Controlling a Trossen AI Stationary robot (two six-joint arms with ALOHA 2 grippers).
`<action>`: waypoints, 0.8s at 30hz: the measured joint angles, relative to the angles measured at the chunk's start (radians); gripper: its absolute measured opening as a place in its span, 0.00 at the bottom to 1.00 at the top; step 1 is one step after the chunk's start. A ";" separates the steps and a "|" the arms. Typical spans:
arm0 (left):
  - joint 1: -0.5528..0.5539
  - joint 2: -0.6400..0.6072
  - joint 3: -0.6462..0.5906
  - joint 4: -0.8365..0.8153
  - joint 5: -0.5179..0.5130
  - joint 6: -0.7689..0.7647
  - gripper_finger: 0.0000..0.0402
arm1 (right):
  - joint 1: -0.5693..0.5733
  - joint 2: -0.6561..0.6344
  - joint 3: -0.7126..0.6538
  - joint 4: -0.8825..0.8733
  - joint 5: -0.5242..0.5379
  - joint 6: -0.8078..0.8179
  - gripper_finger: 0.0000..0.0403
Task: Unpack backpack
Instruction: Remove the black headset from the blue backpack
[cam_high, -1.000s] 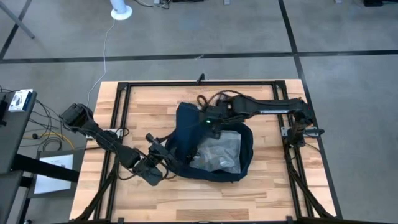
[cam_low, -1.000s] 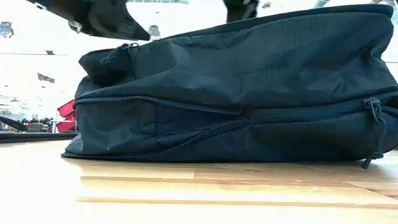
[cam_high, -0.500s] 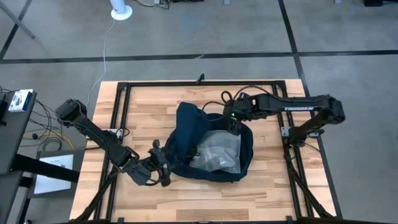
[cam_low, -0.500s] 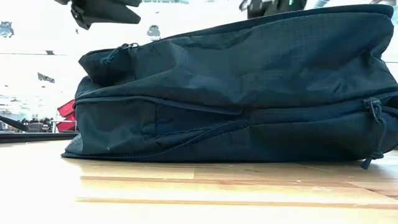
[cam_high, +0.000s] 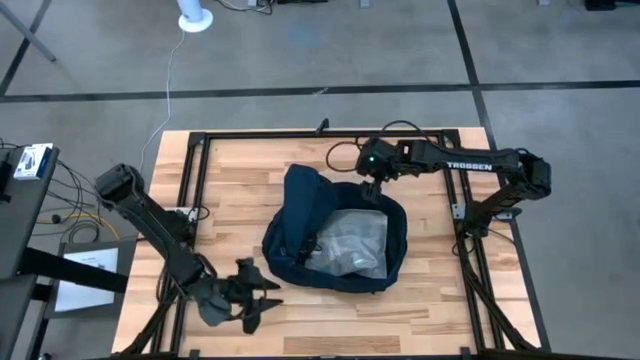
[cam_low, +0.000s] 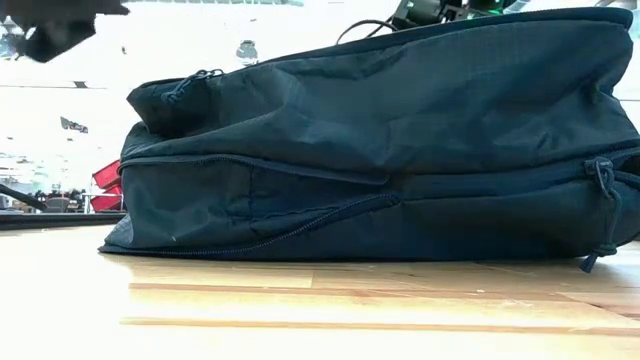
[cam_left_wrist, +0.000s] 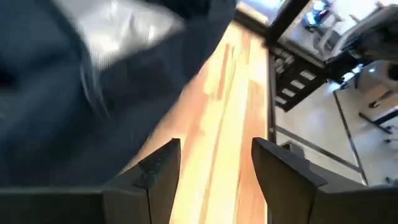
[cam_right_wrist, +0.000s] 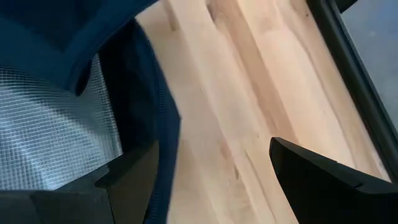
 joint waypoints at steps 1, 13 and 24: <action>-0.002 0.030 0.000 -0.002 0.013 -0.039 0.46 | 0.001 0.000 0.000 -0.002 -0.001 -0.005 0.74; 0.018 0.262 0.000 -0.043 0.018 -0.189 0.46 | 0.015 0.117 0.000 -0.008 0.050 -0.005 0.62; 0.245 0.281 0.000 -0.325 0.004 -0.092 0.46 | 0.085 0.087 0.000 -0.179 0.049 0.149 0.03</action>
